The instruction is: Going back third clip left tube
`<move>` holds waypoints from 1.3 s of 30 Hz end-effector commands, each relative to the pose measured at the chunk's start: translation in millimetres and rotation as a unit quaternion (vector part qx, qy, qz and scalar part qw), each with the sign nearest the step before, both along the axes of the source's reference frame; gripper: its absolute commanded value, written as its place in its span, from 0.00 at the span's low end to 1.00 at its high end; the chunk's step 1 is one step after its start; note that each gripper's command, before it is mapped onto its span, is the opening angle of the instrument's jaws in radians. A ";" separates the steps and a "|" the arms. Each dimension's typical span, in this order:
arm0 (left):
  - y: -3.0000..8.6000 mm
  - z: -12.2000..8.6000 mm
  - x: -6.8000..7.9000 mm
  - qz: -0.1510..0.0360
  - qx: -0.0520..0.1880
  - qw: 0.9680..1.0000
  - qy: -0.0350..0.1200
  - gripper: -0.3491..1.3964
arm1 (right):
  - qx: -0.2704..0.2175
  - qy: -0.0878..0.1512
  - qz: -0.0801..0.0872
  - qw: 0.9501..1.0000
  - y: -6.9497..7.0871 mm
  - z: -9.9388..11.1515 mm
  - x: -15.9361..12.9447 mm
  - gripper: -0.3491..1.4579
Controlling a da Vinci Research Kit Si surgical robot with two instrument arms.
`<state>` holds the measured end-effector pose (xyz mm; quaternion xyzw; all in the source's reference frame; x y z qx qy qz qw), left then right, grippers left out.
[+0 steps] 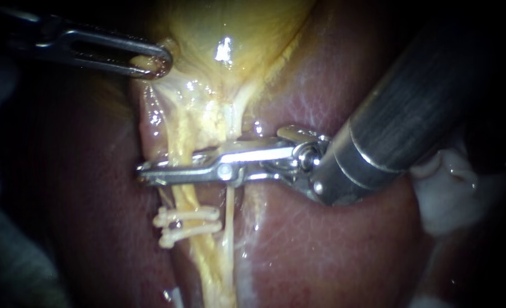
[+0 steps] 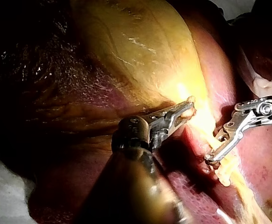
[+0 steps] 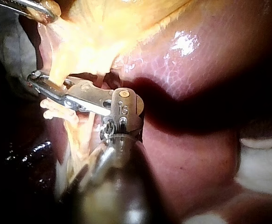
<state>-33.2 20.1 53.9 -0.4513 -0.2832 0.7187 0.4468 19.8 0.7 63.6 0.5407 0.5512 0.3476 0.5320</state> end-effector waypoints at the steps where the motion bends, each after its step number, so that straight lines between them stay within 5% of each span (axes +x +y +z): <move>1: 0.0 -0.1 0.0 0.000 0.000 1.000 0.000 0.00 | 0.003 0.000 -0.001 1.000 -0.1 0.1 0.0 0.08; 4: 0.0 -0.1 0.0 0.000 0.000 1.000 0.000 0.00 | -0.025 0.005 0.002 1.000 -0.3 0.5 0.4 0.29; 7: 0.0 -0.1 0.0 0.000 0.000 1.000 0.000 0.00 | -0.035 0.002 0.009 0.999 -0.3 1.3 0.7 0.38; 16: 0.0 -0.1 0.1 0.000 0.000 1.000 0.000 0.00 | -0.101 -0.045 0.016 0.994 0.1 2.3 -0.5 0.43; 24: 0.0 -0.1 0.1 0.000 0.000 1.000 0.000 0.00 | -0.172 -0.063 0.010 0.983 0.1 0.6 -3.3 0.44; 27: 0.0 -0.1 0.2 0.001 0.000 1.000 -0.001 0.00 | -0.213 -0.071 0.010 0.974 0.2 -0.5 -4.9 0.45; 32: 0.1 0.0 0.2 0.001 0.000 1.000 -0.001 0.00 | -0.293 -0.085 0.000 0.952 0.4 -2.6 -8.3 0.45; 37: 0.1 0.0 0.3 0.001 0.000 1.000 -0.001 0.00 | -0.337 -0.089 0.009 0.937 0.6 -3.9 -11.3 0.46; 39: 0.1 0.0 0.3 0.001 0.000 1.000 -0.001 0.00 | -0.365 -0.088 0.013 0.927 0.6 -4.4 -12.5 0.46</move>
